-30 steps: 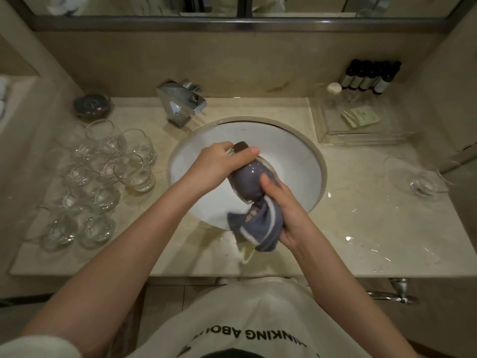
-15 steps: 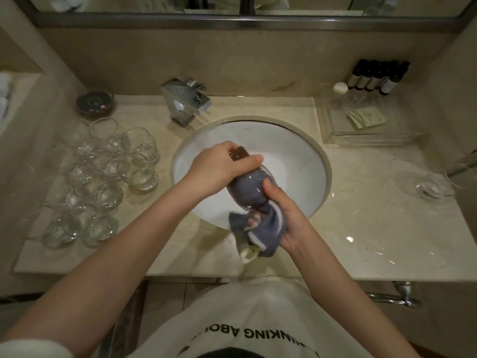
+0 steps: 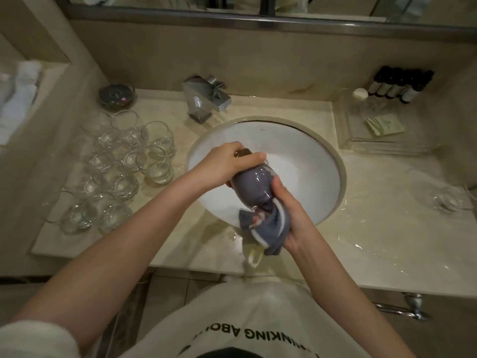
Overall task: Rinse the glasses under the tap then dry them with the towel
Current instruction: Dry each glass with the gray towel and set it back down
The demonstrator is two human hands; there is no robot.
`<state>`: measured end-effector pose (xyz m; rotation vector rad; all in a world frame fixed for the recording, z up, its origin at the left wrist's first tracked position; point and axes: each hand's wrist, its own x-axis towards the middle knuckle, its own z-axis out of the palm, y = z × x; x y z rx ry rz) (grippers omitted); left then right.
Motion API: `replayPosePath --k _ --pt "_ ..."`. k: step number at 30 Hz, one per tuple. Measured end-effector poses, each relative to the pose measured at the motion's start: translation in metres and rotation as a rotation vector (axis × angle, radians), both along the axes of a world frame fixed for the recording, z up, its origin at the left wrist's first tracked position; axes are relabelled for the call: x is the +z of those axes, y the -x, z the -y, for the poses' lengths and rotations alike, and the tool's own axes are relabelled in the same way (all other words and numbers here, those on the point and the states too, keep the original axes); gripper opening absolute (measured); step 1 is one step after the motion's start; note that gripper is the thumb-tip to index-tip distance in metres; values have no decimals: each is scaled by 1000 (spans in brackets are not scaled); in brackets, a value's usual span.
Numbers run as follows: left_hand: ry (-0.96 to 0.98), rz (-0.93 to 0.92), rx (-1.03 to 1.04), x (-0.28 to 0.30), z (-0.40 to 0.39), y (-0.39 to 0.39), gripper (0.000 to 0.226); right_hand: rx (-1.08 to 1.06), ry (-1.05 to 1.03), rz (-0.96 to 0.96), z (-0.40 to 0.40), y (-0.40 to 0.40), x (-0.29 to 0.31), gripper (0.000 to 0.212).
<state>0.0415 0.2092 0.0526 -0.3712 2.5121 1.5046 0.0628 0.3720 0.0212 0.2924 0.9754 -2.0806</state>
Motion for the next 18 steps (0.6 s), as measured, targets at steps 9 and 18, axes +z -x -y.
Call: replayPosePath --k 9,18 --pt "-347 192 -5 -6 35 -31 54 40 -121 -160 15 -11 -9 48" --pt "-232 9 12 -5 39 -47 38 129 128 260 23 -23 -9 89"
